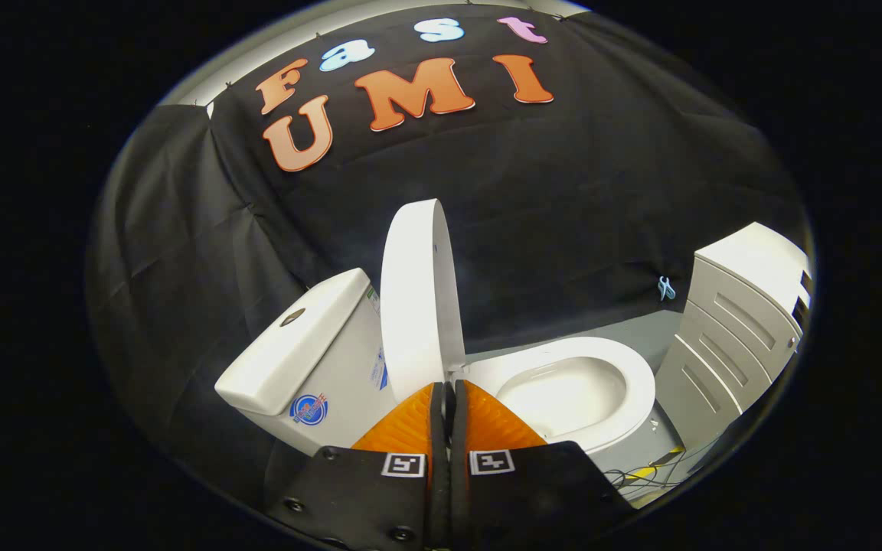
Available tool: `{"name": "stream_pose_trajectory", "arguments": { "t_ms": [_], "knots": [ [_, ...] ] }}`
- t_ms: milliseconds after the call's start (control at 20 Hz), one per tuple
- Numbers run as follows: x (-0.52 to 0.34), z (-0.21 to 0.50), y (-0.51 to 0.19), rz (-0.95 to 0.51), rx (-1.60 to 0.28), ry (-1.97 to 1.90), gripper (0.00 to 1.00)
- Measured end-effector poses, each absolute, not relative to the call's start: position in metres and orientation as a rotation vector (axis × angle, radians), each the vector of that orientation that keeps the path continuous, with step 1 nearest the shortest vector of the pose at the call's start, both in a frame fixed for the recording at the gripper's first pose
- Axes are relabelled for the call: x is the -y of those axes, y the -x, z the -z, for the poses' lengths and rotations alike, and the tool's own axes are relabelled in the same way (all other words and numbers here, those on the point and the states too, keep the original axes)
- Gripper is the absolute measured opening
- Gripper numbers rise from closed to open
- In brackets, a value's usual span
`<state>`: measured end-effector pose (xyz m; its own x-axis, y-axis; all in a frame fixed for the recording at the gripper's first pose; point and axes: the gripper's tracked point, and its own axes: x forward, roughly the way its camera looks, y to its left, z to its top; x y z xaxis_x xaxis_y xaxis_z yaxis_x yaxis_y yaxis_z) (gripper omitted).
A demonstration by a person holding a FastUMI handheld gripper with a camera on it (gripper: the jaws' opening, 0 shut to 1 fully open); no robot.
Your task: Open the toilet lid.
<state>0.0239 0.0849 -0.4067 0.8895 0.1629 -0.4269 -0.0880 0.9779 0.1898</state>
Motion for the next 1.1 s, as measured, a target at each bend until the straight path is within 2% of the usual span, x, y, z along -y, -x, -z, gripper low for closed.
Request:
{"name": "stream_pose_trajectory", "arguments": {
  "t_ms": [1100],
  "knots": [
    [-0.168, 0.403, -0.013, -0.221, -0.449, -0.064, 0.08]
  ]
}}
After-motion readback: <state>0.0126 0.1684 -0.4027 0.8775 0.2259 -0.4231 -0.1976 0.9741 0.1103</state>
